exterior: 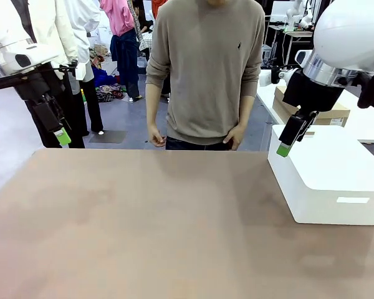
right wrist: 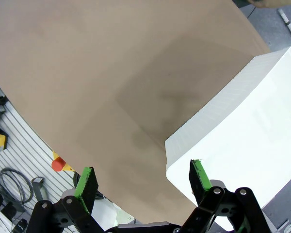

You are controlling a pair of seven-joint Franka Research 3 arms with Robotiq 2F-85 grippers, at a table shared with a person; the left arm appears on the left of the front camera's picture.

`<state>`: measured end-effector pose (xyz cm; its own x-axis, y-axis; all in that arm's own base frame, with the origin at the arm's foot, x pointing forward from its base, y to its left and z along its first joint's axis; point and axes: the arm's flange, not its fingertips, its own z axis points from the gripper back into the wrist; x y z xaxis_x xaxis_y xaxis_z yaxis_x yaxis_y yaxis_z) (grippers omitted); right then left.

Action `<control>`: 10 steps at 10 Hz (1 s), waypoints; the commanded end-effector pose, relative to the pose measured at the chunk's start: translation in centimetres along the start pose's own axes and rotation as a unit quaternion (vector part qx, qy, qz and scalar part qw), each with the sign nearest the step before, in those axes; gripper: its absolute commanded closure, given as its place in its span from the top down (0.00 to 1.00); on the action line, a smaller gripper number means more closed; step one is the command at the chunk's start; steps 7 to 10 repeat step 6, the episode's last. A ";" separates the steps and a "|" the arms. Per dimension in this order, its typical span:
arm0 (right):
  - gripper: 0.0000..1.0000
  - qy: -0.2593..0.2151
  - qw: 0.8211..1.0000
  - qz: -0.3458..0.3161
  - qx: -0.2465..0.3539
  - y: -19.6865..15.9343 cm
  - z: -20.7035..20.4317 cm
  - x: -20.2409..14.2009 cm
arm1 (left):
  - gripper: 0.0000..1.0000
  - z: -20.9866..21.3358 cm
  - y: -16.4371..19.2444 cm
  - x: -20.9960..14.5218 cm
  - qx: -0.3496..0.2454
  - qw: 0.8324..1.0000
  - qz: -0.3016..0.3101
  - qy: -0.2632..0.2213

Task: Pack the shoes into the box.
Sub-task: Press down on the lid of the Shoes Box.

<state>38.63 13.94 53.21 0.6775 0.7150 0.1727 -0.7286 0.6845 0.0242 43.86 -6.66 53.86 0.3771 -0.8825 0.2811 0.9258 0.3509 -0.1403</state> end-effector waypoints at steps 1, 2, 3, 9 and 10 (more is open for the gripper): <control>1.00 0.002 1.000 0.000 0.001 0.0 0.3 0.2 | 1.00 0.2 0.0 -0.1 -0.001 1.000 0.002 0.004; 1.00 0.002 1.000 0.000 0.001 0.0 0.3 0.2 | 1.00 0.2 0.0 -0.1 -0.001 1.000 0.002 0.004; 1.00 0.002 1.000 0.000 0.001 0.0 0.3 0.2 | 1.00 0.2 0.0 -0.1 -0.001 1.000 0.002 0.004; 1.00 0.002 1.000 0.000 0.001 0.0 0.3 0.2 | 1.00 0.2 0.0 -0.1 -0.001 1.000 0.002 0.004; 1.00 0.002 1.000 0.000 0.001 0.0 0.3 0.2 | 1.00 0.2 0.0 -0.1 -0.001 1.000 0.002 0.004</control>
